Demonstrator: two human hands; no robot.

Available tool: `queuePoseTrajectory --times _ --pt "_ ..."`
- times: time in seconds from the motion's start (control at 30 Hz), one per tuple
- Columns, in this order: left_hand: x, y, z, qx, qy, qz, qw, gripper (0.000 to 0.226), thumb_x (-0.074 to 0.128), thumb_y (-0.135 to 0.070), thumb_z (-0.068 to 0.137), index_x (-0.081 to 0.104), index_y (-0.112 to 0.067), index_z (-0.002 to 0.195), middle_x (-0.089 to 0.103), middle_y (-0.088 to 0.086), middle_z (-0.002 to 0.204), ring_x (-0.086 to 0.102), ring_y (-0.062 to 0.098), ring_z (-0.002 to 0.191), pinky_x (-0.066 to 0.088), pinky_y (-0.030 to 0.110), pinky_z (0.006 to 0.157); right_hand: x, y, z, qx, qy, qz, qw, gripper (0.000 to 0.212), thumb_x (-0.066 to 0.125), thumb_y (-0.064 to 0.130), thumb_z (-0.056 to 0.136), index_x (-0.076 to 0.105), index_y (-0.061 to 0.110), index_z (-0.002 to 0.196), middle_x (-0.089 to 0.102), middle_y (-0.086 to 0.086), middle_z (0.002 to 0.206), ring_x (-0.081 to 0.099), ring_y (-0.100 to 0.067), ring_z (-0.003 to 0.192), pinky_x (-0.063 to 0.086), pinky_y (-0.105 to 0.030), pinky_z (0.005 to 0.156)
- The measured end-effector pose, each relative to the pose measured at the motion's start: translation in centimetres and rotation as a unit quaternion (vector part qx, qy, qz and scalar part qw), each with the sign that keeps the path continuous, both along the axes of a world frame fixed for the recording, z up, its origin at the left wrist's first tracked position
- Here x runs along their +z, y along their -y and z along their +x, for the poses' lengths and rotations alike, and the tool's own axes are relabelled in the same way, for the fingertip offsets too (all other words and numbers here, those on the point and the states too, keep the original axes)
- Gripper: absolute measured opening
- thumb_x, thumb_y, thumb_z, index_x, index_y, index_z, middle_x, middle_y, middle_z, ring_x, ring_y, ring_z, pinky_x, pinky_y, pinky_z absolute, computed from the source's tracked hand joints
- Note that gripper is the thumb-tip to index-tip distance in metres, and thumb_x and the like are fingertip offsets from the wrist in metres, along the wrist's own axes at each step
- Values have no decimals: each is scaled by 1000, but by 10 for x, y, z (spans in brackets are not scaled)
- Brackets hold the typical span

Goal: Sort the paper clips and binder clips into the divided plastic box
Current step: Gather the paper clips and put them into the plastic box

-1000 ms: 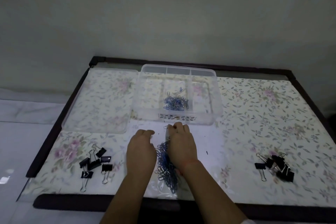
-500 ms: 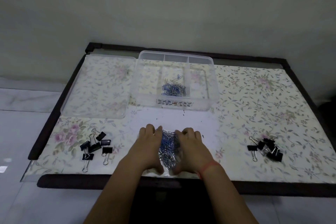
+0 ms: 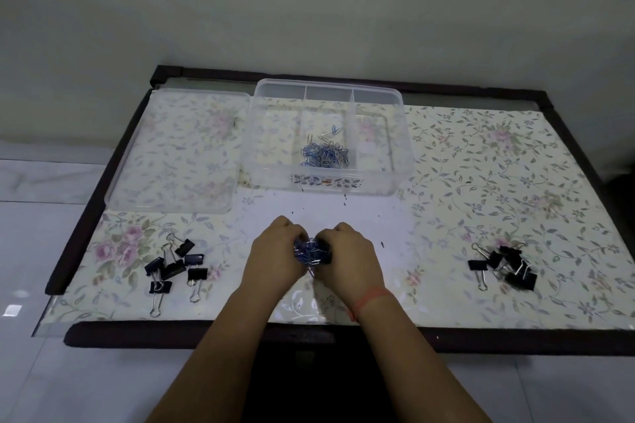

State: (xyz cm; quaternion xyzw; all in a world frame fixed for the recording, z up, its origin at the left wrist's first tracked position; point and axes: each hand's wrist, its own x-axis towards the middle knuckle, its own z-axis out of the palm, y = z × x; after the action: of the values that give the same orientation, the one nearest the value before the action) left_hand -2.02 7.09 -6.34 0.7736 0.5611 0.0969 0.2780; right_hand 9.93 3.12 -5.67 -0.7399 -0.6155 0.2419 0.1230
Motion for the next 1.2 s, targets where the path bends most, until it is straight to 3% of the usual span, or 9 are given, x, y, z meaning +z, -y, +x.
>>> queuePoseTrajectory --times 0.13,0.3,0.47,0.63,0.7,0.77,0.87,1.0,1.2 --pt "4 1 3 64 41 -15 997 20 64 -6 71 73 -12 88 69 4 91 61 20 79 37 21 60 1 0 -3 -6 19 11 1000 5 57 10 73 60 13 75 49 -1 73 45 -22 67 22 -23 48" --pt "10 6 -5 142 149 -111 972 28 71 4 61 67 -21 73 66 -4 69 66 19 65 52 27 60 6 2 -3 -21 -10 21 999 19 56 6 72 69 11 85 69 -9 83 59 -28 78 33 -30 58" --pt "20 11 -2 158 182 -103 965 29 70 5 61 67 -21 75 65 -5 65 65 18 62 54 30 62 12 6 -4 -52 -55 39 996 17 58 4 70 70 11 80 69 -11 76 59 -28 74 39 -31 59" --pt "25 15 1 169 193 -103 961 28 70 5 62 68 -20 75 69 2 71 68 22 66 54 27 59 18 10 -2 -64 -70 48 994 18 59 5 70 72 13 79 69 -9 73 59 -26 71 35 -29 54" --pt "31 12 4 167 197 -87 962 29 69 6 63 68 -20 75 70 2 74 67 18 66 52 19 59 23 9 2 -73 -75 65 992 18 60 6 71 72 15 80 68 -7 72 57 -23 68 30 -21 49" --pt "40 7 9 158 203 -64 964 27 69 6 64 69 -18 76 70 2 77 67 19 70 53 23 64 31 4 7 -84 -86 83 989 18 61 6 70 73 16 80 68 -5 71 56 -21 67 32 -15 50" --pt "60 -7 16 149 215 -45 964 27 73 4 64 68 -21 75 68 -1 74 68 19 72 54 31 72 50 -8 15 -86 -100 112 985 21 66 6 70 75 18 84 72 -6 76 63 -23 74 50 -31 65" --pt "90 -40 29 121 227 3 966 25 75 3 64 72 -15 81 69 2 75 65 16 68 53 26 68 82 -39 30 -87 -104 167 977 28 67 4 70 77 18 93 76 -9 86 68 -25 80 54 -35 74" --pt "105 -106 52 117 249 16 961 28 75 6 59 72 -10 81 69 4 80 67 24 80 55 36 77 101 -107 52 -82 -53 180 979 22 66 3 71 76 13 87 73 -11 80 63 -25 77 38 -25 60"
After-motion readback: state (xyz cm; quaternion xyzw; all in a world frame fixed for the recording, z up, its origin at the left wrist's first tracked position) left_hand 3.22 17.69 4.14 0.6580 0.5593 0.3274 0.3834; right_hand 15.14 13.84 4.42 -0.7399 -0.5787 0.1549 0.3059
